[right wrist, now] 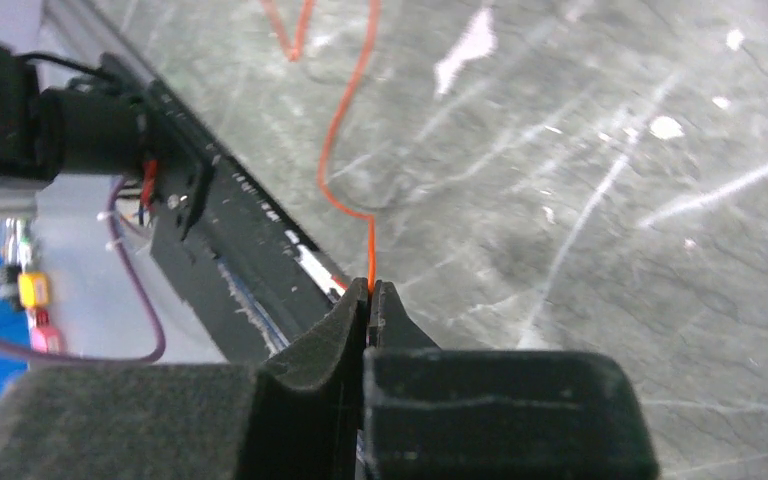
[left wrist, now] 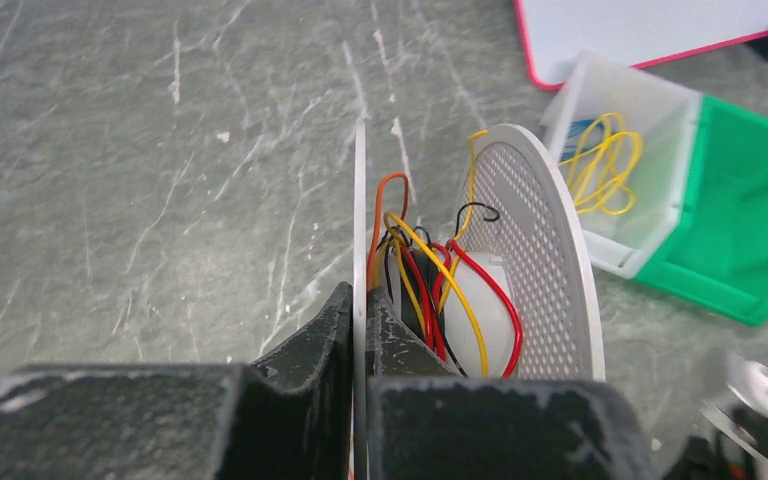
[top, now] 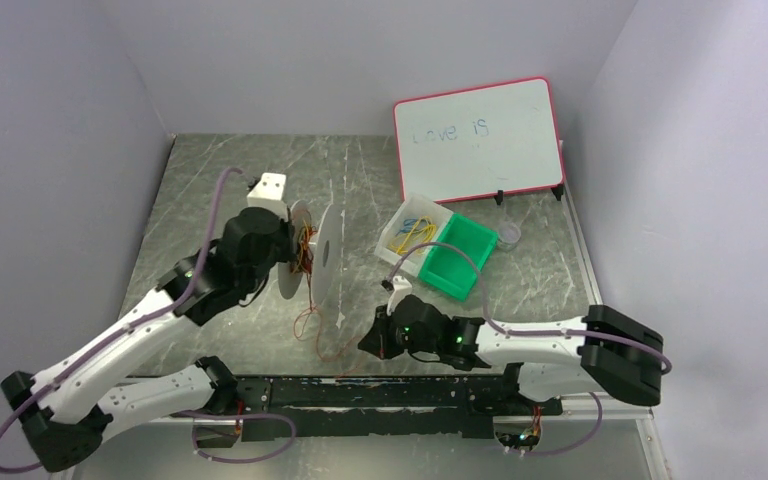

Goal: Wrap the cables

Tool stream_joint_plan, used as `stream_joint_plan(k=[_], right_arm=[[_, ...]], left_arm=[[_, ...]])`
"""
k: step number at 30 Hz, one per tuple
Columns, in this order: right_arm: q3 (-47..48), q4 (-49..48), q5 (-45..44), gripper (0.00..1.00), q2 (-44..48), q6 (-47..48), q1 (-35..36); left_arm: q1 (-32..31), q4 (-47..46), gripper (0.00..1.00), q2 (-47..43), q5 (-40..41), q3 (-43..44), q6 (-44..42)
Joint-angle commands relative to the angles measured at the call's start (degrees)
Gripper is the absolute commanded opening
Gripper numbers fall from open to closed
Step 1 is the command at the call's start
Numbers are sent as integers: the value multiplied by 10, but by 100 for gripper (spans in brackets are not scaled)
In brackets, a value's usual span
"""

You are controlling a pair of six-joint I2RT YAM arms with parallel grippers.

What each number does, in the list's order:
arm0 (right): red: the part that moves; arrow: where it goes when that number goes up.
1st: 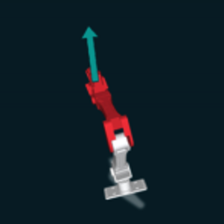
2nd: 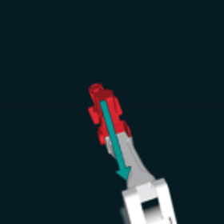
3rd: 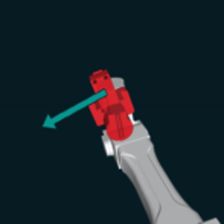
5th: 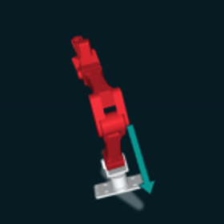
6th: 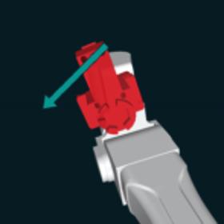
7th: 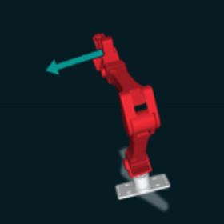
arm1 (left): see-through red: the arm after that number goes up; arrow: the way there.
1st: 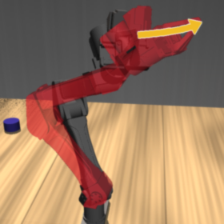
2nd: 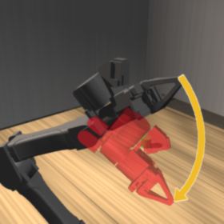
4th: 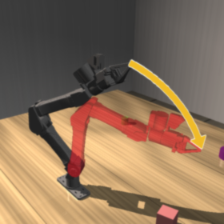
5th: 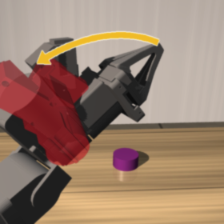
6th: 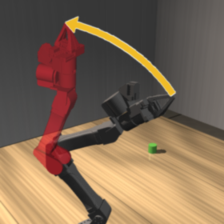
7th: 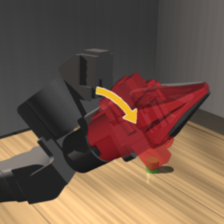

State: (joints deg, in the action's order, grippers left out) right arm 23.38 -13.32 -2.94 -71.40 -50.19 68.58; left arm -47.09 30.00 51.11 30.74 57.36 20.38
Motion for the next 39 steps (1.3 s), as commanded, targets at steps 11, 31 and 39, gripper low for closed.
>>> stream_joint_plan(k=[11,31,39], right_arm=[[154,130,86,0,169,231,22],[579,381,-169,0,118,408,22],[666,367,-272,0,65,503,20]], left_arm=[[0,20,7,117,142,61,49],[-4,30,7,127,72,38,12],[-17,42,7,107,23,15,-28]])
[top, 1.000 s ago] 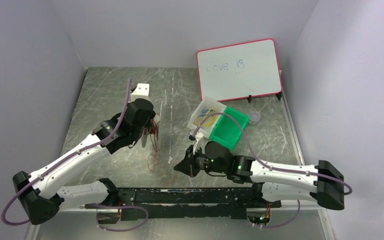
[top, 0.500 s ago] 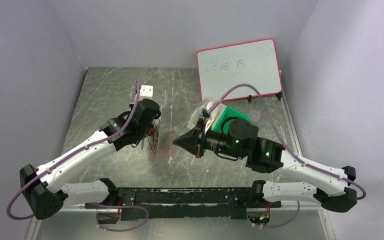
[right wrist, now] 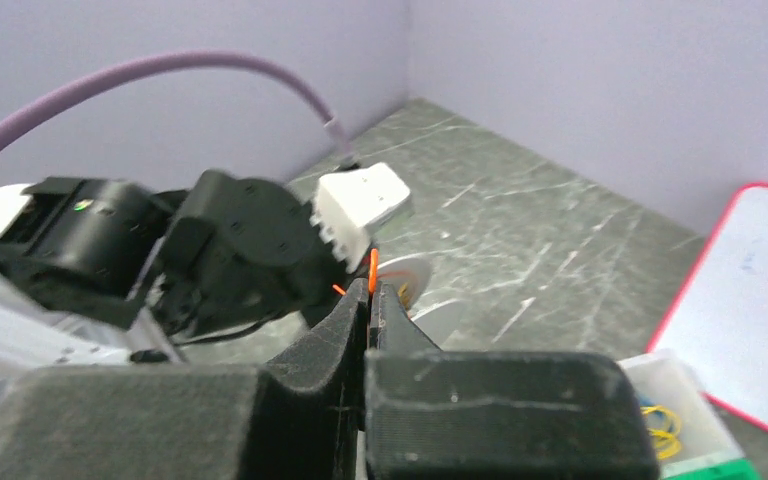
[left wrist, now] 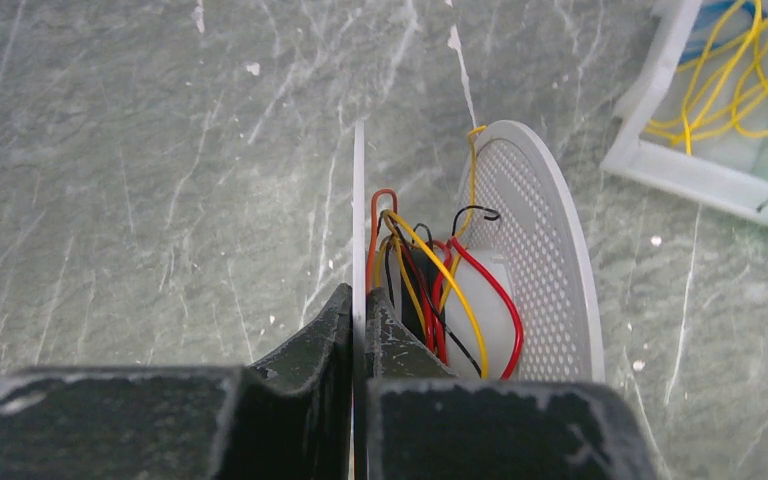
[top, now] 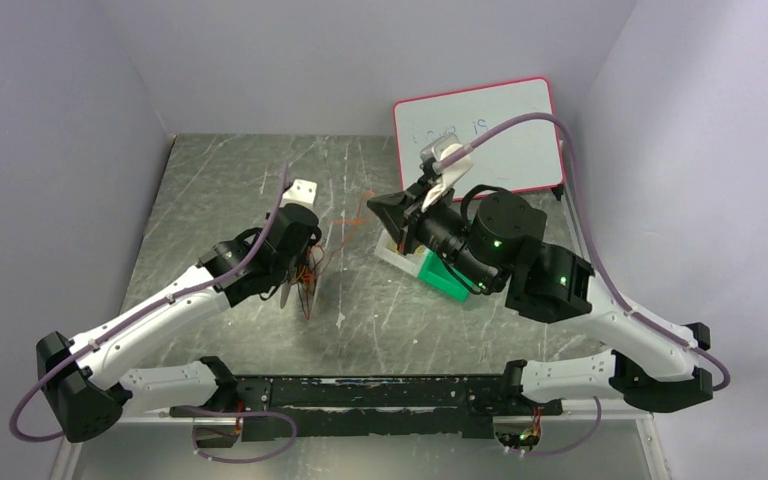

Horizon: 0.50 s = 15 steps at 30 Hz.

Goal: Wrap the cables

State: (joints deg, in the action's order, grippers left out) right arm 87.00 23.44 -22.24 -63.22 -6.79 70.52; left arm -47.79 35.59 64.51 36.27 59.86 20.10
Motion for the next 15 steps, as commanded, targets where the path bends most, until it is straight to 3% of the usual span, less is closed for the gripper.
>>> stream_joint_plan(k=[1,7,15], right_arm=[[35,-9,-91,0,-21,84,-1],[74,-52,-106,0,-50,141,-30],[100,-71,-12,0,-104,122,-172]], left_arm=[[-12,-13,7,-30,-41,-13,-28],[-29,-6,7,-48,-65,-27,-46],[-45,-6,7,-91,-133,-47,-77]])
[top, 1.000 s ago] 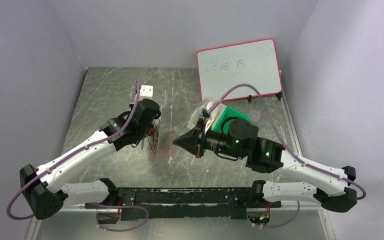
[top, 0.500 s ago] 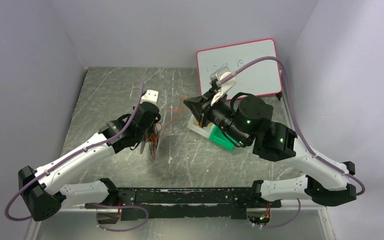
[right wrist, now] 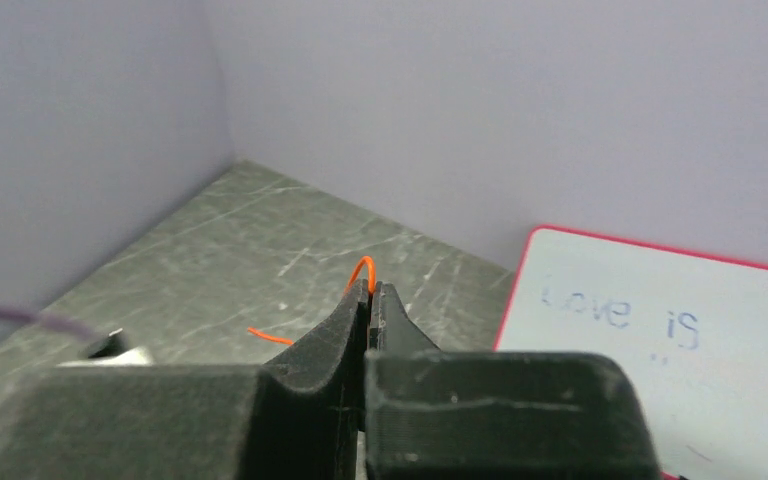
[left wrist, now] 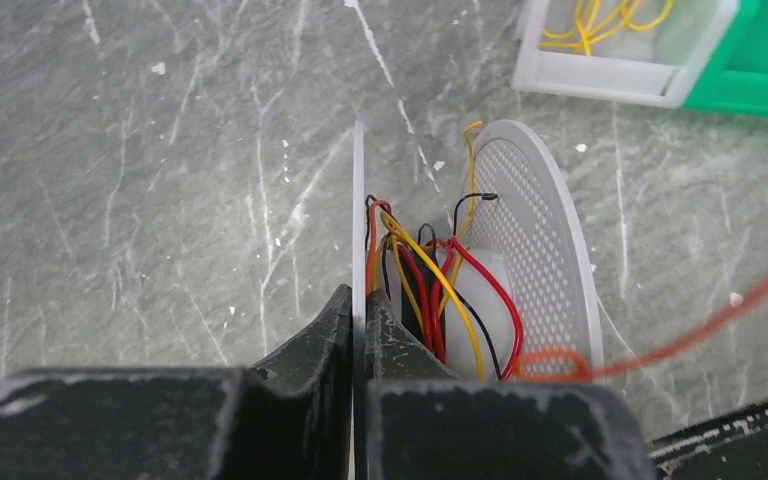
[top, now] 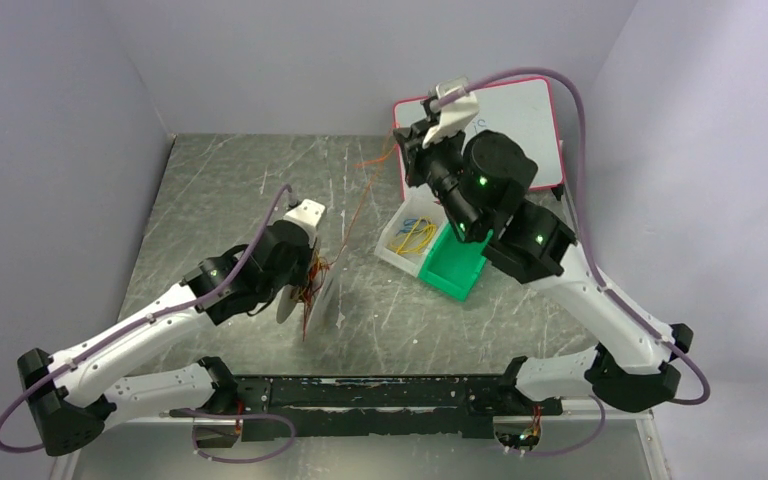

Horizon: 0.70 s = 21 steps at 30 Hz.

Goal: Wrap the cables

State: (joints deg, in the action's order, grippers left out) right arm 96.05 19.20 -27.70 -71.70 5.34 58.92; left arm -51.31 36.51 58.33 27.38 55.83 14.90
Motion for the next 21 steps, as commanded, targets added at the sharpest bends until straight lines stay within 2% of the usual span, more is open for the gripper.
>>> stream_joint_plan(k=[1,10,15,21], right_arm=[[9,-33,50,0,-24,-3,-70],[-27,-55,111,0,-60,-62,-224],[-87,-67,146,0,-52,-120,-302],[-204,-96,203,0,-29,-193,-397]], left_arm=[[-10,-15,7,-33,-52,-8,-30],[-14,-11,7,-87,-132,-17,-72],[-14,0,7,-113,-160,-7,-85],[-14,0,7,-152,-206,22,-95]])
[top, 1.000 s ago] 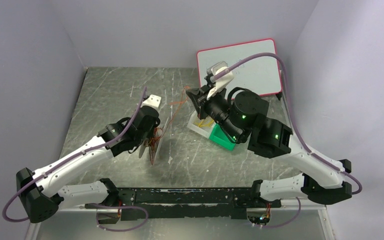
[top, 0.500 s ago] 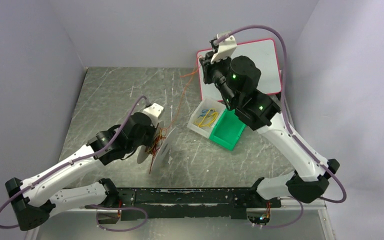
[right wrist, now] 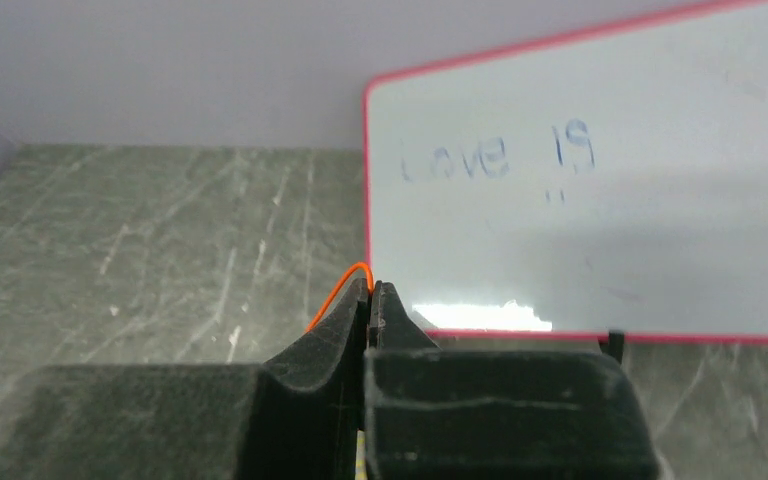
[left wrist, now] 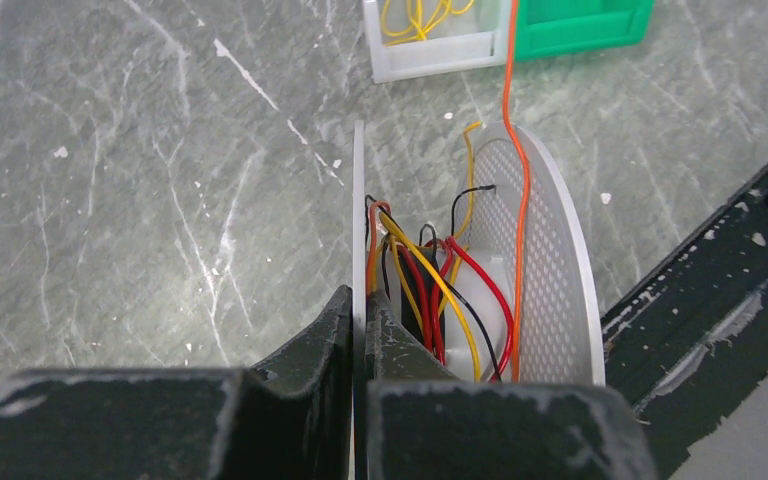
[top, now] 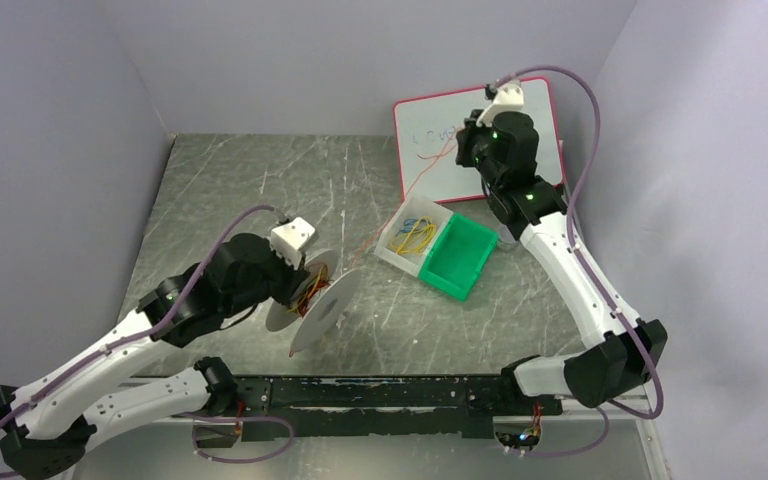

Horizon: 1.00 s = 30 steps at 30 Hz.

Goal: Wrap the cables

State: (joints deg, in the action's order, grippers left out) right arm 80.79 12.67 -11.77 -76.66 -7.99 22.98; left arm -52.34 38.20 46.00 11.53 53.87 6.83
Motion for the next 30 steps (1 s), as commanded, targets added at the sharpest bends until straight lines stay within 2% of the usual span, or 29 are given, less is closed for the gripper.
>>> stream_joint_plan(k=[1,6,15,24,30], right_arm=[[-73,-37,55,0,25,-69,-49],[-180,-74,82,0,53,-106,-79],[-348,-168,149,0,87,-154,-89],[-453,-237,242,0,108,-195,-84],[-513,-264,238,0,124,-200,-42]], left_arm=[[-4,-15,7,-34,-54,48,-16],[-4,-16,7,-64,-69,80,-20],[-4,-57,7,-82,-117,128,-9],[-4,-132,7,-85,-50,135,22],[-4,-158,7,-64,3,162,40]])
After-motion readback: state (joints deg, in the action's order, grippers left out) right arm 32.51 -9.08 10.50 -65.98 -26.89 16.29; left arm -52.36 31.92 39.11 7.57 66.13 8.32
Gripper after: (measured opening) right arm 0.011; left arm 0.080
